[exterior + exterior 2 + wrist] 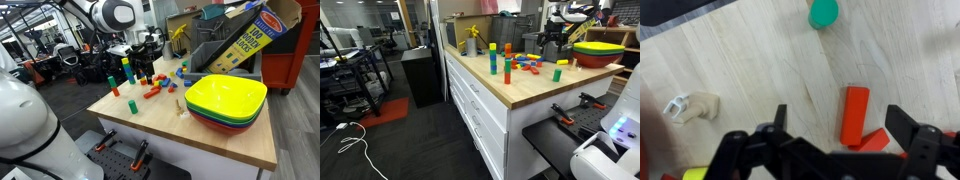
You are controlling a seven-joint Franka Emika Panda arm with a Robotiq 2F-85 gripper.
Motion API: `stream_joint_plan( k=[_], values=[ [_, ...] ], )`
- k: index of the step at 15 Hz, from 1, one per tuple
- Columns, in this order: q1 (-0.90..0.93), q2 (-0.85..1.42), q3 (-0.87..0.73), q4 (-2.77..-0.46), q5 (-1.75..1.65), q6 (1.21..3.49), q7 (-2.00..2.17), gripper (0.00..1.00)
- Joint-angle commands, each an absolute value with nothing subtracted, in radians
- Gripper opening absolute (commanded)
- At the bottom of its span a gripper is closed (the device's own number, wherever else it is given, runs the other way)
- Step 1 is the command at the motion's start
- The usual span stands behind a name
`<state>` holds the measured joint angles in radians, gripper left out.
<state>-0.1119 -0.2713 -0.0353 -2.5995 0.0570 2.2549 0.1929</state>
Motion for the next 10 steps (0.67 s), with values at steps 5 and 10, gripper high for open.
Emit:
stream_joint_plan(
  k=[5,10],
  values=[
    [-0.127,-0.292,-0.053,-2.673,0.047,2.326,0.22,1.0],
    [-0.135,-0.312,-0.062,-2.779,0.058,2.417,0.219,1.0]
  ],
)
